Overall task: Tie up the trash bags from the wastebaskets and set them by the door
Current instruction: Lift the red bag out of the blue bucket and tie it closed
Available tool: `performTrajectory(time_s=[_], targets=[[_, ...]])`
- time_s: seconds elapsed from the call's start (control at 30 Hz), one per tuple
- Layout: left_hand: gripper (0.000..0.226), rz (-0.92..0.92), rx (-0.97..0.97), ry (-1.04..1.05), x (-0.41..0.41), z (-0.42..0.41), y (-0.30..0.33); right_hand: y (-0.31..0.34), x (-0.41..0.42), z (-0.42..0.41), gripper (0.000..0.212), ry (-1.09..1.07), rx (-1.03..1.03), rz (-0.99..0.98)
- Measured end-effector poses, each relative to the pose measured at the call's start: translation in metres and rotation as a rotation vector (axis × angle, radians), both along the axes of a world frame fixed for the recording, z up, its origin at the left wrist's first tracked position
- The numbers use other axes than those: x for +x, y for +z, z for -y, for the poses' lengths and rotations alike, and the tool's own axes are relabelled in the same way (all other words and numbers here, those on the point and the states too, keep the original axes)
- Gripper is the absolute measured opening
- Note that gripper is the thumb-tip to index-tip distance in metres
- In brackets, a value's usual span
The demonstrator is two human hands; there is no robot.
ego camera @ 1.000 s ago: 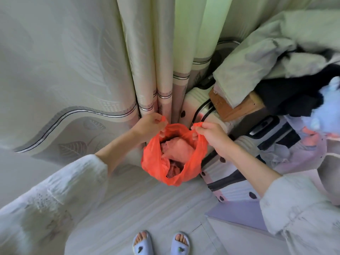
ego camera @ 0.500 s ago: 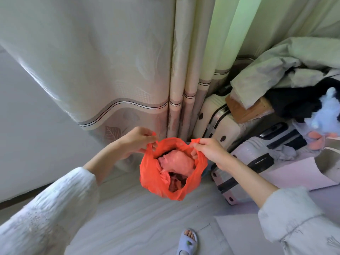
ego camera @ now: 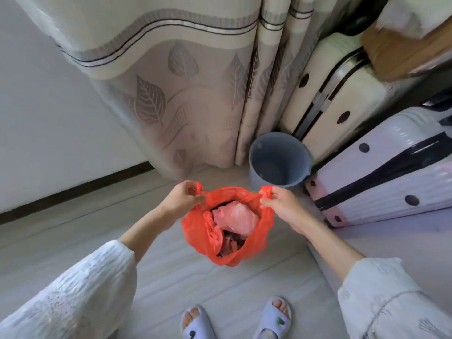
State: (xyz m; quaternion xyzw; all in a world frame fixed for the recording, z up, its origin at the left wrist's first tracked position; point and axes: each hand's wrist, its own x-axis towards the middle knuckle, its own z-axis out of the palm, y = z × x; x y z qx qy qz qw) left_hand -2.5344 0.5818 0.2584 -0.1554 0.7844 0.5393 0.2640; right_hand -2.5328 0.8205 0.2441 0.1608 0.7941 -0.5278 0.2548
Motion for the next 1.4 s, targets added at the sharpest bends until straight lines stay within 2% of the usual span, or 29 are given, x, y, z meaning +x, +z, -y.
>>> performTrajectory(time_s=[0.07, 0.17, 0.3, 0.37, 0.47, 0.53, 0.67, 0.77, 0.83, 0.9, 1.0, 1.1, 1.17, 1.2, 1.27, 1.3, 1.37, 1.4], targets=[[0.02, -0.009, 0.011, 0.022, 0.006, 0.001, -0.038, -0.044, 0.003, 0.002, 0.023, -0.008, 0.04, -0.023], [0.015, -0.076, 0.02, 0.082, 0.014, -0.004, -0.092, -0.106, 0.001, 0.0, 0.023, 0.037, 0.155, -0.106], [0.009, -0.218, -0.099, 0.182, 0.009, -0.008, -0.152, -0.166, -0.009, -0.005, 0.015, 0.132, 0.414, -0.417], [0.014, -0.31, -0.04, 0.185, 0.001, -0.008, -0.175, -0.19, -0.015, -0.007, 0.016, 0.116, 0.502, -0.605], [0.02, -0.447, 0.104, 0.127, -0.018, -0.007, -0.201, -0.222, -0.036, -0.008, 0.02, 0.093, 0.407, -0.752], [0.027, -0.532, 0.155, 0.084, -0.032, -0.009, -0.22, -0.24, -0.052, -0.005, 0.033, 0.071, 0.255, -0.752], [0.059, -0.632, 0.304, 0.089, -0.049, -0.014, -0.257, -0.275, -0.066, 0.0, 0.082, 0.071, -0.015, -0.693], [0.071, -0.721, 0.279, 0.072, -0.048, -0.015, -0.283, -0.298, -0.063, 0.0, 0.089, 0.156, -0.109, -0.703], [0.066, -0.803, 0.199, 0.091, -0.046, -0.019, -0.295, -0.308, -0.06, -0.002, 0.09, 0.189, -0.123, -0.739], [0.051, -0.868, 0.117, 0.117, -0.044, -0.02, -0.304, -0.312, -0.05, -0.001, 0.088, 0.159, -0.166, -0.752], [0.022, -0.892, 0.169, 0.173, -0.039, -0.019, -0.306, -0.318, -0.03, 0.004, 0.068, -0.001, -0.137, -0.767], [0.023, -0.889, 0.141, 0.281, -0.036, -0.017, -0.309, -0.323, -0.013, 0.008, 0.059, -0.114, -0.056, -0.797], [0.023, -0.879, 0.154, 0.331, -0.036, -0.013, -0.315, -0.329, -0.013, 0.005, 0.072, -0.067, -0.027, -0.769], [0.023, -0.874, 0.167, 0.349, -0.036, -0.01, -0.318, -0.331, -0.017, 0.003, 0.086, -0.013, 0.008, -0.735], [0.022, -0.862, 0.166, 0.356, -0.036, -0.008, -0.321, -0.342, -0.028, -0.001, 0.105, 0.077, 0.146, -0.695], [0.02, -0.852, 0.157, 0.346, -0.034, -0.009, -0.322, -0.349, -0.036, -0.005, 0.094, 0.118, 0.211, -0.702], [0.018, -0.835, 0.168, 0.333, -0.028, -0.011, -0.322, -0.358, -0.042, -0.005, 0.043, 0.154, 0.34, -0.7], [0.018, -0.828, 0.19, 0.344, -0.025, -0.011, -0.322, -0.361, -0.041, -0.003, 0.021, 0.145, 0.323, -0.696]])
